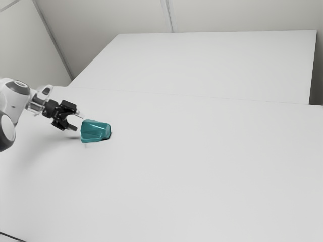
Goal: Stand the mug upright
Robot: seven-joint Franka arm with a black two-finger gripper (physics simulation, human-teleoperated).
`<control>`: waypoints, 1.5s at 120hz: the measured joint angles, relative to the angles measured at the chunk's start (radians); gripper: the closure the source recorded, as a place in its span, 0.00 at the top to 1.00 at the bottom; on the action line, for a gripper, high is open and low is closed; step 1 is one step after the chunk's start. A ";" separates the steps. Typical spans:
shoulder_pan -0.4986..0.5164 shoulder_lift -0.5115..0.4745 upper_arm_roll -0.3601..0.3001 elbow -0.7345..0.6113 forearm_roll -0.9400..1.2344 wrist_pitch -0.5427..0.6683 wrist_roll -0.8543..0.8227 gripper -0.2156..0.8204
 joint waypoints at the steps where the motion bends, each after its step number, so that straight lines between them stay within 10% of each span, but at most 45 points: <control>1: 0.000 0.001 0.000 0.000 -0.002 0.000 0.000 0.79; 92: -0.029 0.025 -0.031 -0.013 -0.100 0.026 0.031 0.76; 180: -0.036 0.038 -0.036 -0.015 -0.101 0.047 0.040 0.24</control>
